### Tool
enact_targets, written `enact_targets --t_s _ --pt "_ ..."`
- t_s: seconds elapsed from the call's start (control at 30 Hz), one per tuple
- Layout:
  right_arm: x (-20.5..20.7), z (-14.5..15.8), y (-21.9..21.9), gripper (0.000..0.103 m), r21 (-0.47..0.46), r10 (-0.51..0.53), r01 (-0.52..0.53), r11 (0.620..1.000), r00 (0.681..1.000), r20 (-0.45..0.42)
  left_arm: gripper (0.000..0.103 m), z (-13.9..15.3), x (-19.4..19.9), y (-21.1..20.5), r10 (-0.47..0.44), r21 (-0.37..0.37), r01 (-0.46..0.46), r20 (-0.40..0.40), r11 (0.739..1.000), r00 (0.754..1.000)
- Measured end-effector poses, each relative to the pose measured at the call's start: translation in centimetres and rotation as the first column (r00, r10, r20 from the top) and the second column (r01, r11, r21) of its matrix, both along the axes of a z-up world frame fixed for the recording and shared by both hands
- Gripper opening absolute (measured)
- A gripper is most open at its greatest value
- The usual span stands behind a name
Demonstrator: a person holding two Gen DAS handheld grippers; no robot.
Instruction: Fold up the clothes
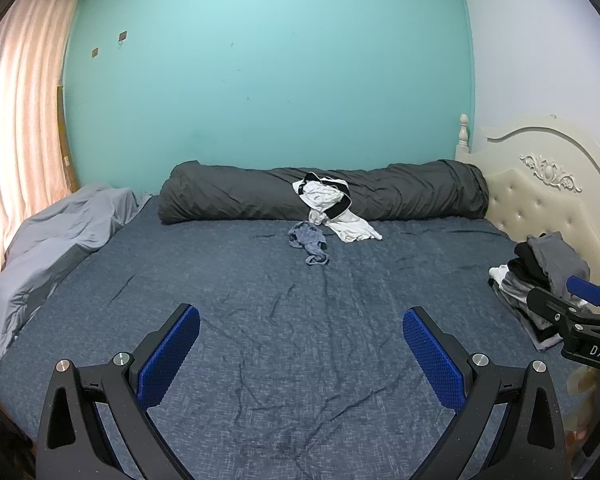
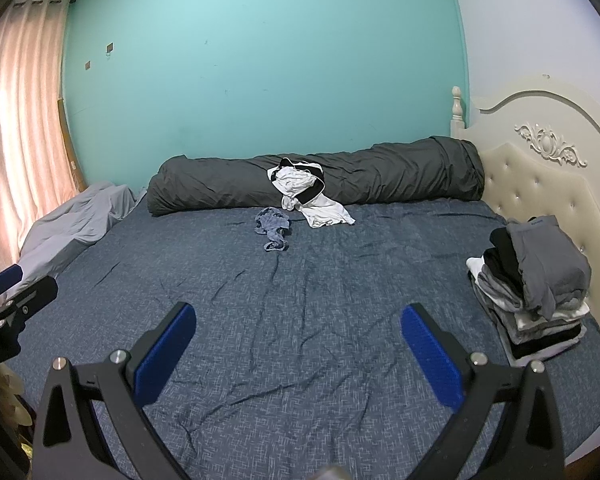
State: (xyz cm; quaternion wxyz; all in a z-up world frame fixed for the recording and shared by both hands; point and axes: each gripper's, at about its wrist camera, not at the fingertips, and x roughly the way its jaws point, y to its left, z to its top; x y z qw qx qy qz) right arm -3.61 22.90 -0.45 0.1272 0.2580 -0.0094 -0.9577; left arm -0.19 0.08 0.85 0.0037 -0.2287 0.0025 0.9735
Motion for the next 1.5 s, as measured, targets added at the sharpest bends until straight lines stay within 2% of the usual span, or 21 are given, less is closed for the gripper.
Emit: enact_targets --t_s 0.8,1.17,1.5 --pt "-0.3 0.1 0.0 0.103 0.000 0.002 -0.002 1.000 1.000 0.005 0.103 -0.3 0.4 -0.7 0.001 0.005 -0.001 -0.001 1.000 1.000" --pt "-0.6 0.1 0.1 0.103 0.005 0.005 -0.005 1.000 1.000 0.008 0.103 -0.1 -0.2 -0.5 0.005 0.004 -0.005 0.004 1.000 1.000" --pt "-2.3 -0.8 0.2 0.103 -0.006 0.002 -0.002 1.000 1.000 0.030 0.103 -1.1 -1.8 -0.7 0.038 -0.002 -0.038 0.020 0.999 0.999"
